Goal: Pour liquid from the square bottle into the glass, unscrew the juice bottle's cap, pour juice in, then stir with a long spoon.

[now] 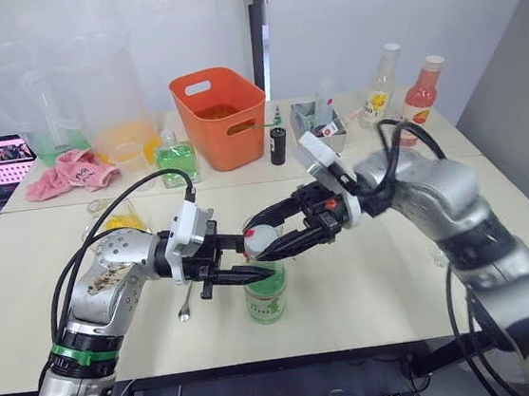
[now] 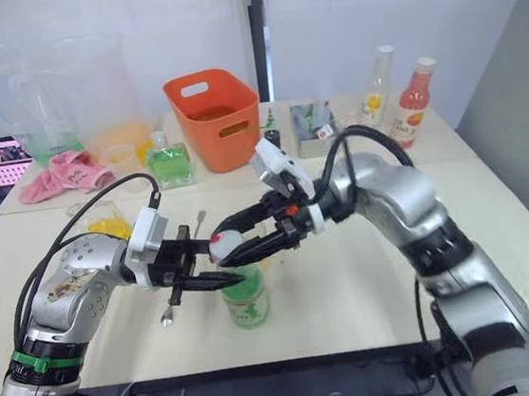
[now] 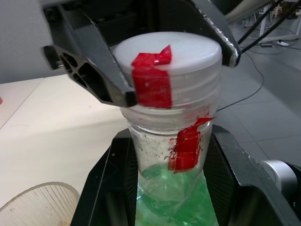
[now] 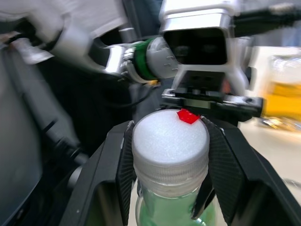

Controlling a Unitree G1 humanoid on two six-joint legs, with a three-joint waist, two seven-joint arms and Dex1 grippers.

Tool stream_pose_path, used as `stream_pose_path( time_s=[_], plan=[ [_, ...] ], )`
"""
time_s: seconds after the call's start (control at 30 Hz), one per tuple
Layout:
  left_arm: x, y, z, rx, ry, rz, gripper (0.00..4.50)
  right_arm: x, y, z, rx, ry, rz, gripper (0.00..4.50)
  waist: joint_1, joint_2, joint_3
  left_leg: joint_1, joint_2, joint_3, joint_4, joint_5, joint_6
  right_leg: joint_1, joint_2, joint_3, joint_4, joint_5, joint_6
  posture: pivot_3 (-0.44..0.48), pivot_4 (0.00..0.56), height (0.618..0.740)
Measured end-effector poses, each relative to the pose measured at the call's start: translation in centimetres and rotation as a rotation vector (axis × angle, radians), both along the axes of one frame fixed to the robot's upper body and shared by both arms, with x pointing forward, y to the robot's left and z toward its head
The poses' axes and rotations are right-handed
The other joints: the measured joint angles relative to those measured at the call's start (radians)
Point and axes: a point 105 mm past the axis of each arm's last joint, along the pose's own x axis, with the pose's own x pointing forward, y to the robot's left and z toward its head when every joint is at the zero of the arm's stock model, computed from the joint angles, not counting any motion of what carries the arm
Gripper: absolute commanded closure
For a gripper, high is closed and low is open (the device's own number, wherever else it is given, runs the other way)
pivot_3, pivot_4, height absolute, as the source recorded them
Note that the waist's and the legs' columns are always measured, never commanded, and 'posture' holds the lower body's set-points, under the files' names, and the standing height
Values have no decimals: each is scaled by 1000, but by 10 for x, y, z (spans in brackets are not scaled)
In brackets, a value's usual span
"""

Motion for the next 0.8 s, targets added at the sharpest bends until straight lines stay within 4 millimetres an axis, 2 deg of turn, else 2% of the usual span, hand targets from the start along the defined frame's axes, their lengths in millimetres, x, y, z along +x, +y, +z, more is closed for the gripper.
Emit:
stream_pose_path(
  time_s=[0.13,0.47,0.5,0.6,0.67,0.8],
  plan=[
    [-1,2,-1,4,2,6,2748,3,8,3,-95,-48,100,2790,2,0,0,1,0,-2,0,0,0,3,0,-1,-1,0,0,0,150,739],
    [0,4,-1,13,1,20,2748,7,8,3,-70,-33,122,2790,-1,0,0,8,0,-2,-1,0,0,8,0,-1,0,-3,-1,0,150,739],
    [0,3,-1,13,0,19,2748,8,8,3,-70,-25,117,1739,-1,0,0,8,0,-2,-1,0,0,8,0,-1,0,-3,-1,0,150,739],
    [0,3,0,12,1,20,2748,12,-2,-8,-108,38,67,741,1,0,0,7,0,-2,-1,0,0,7,0,-1,0,-3,-1,0,150,739],
    [1,3,0,12,2,21,2748,13,-7,-6,-104,55,49,14,1,0,0,6,0,-2,-1,0,0,7,0,-1,0,-3,-1,0,150,739],
    [1,2,0,12,1,14,2748,15,-19,2,-58,69,-3,14,1,0,0,6,0,-2,-1,0,0,7,0,-1,0,-3,-1,0,150,739]
  ],
)
